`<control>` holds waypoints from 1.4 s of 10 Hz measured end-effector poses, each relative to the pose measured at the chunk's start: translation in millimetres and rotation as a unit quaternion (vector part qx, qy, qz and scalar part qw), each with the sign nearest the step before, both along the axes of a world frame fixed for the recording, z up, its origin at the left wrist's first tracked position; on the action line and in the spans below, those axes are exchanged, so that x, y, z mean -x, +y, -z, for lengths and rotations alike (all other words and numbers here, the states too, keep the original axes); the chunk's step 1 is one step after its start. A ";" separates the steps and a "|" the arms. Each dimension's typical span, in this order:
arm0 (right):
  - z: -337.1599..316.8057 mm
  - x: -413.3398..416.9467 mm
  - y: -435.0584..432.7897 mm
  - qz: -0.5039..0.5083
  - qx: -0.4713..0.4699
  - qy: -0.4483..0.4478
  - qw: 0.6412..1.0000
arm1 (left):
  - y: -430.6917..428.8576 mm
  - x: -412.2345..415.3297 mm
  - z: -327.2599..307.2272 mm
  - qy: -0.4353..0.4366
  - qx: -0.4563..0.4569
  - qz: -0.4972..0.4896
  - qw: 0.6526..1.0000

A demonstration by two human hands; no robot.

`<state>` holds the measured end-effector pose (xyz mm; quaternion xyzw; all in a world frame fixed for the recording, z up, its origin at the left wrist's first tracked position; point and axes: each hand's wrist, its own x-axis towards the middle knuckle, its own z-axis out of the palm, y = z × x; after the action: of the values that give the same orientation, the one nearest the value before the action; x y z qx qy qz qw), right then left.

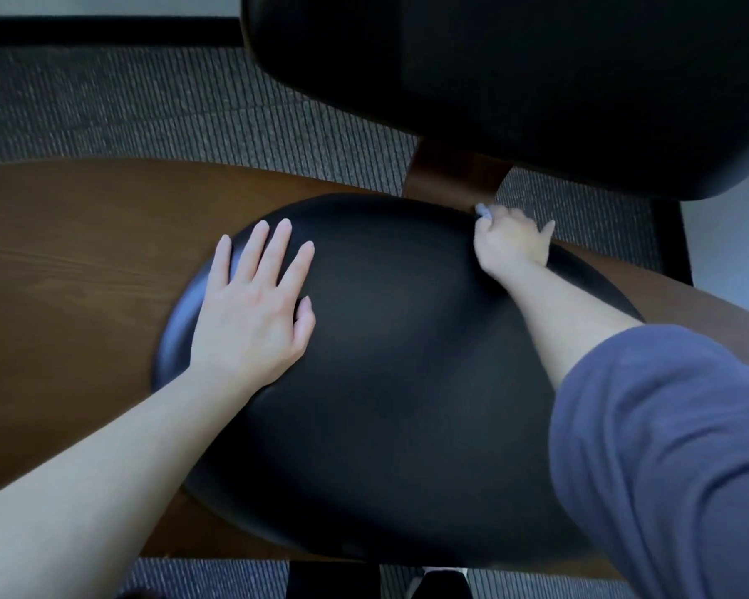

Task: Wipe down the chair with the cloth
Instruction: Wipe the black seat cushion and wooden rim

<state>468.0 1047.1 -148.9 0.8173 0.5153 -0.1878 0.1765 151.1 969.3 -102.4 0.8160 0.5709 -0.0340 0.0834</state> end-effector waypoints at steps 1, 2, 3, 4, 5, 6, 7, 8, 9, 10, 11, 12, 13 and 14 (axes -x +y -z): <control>5.3 31.5 0.2 -0.058 -0.045 0.029 0.997 | -0.3 -0.2 -0.1 0.002 0.001 -0.001 1.000; 2.2 68.1 1.7 -0.127 -0.080 0.097 0.984 | -1.0 -0.2 0.2 0.005 0.003 -0.001 1.000; -4.9 98.8 -7.2 -0.202 -0.113 0.153 0.961 | -1.4 -0.7 -0.6 0.003 0.005 -0.005 1.000; -8.2 97.5 -25.2 -0.257 -0.114 0.160 0.946 | -0.4 -1.2 -1.6 0.002 0.009 -0.007 1.000; -9.2 49.5 -46.5 -0.183 -0.130 0.083 0.971 | 0.9 -0.4 -3.7 0.006 0.019 -0.013 1.000; -16.6 -15.5 -77.9 -0.046 -0.129 -0.031 0.990 | 1.8 -0.7 -6.0 0.011 0.032 -0.011 0.999; -24.0 -37.2 -94.2 0.041 -0.104 -0.071 0.991 | 1.2 0.4 -8.6 0.005 0.046 -0.019 0.999; -19.3 -5.6 -79.8 0.070 -0.101 -0.036 0.992 | -3.9 8.9 -12.1 -0.005 0.050 -0.046 0.998; -9.4 67.4 -60.5 -0.041 -0.118 0.039 0.991 | -10.9 24.9 -15.8 -0.031 0.051 -0.078 0.995; -17.5 152.7 -51.8 -0.131 -0.144 0.151 0.969 | -17.4 38.8 -20.1 -0.056 0.062 -0.114 0.990; -33.9 201.7 -65.5 -0.211 -0.142 0.233 0.939 | -24.9 47.7 -22.7 -0.043 0.066 -0.127 0.989; -39.1 188.1 -89.1 -0.279 -0.127 0.259 0.916 | -33.8 50.0 -24.3 -0.025 0.058 -0.128 0.990; -40.0 130.8 -115.2 -0.227 -0.132 0.183 0.947 | -43.2 48.3 -26.2 -0.009 0.057 -0.113 0.992; -43.6 53.4 -152.0 -0.148 -0.104 0.039 0.983 | -52.5 44.3 -29.0 0.003 0.071 -0.094 0.993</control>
<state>414.6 895.1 -105.3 0.7377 0.6540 -0.1370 0.0962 106.9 916.8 -73.4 0.7505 0.6416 -0.0694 0.1424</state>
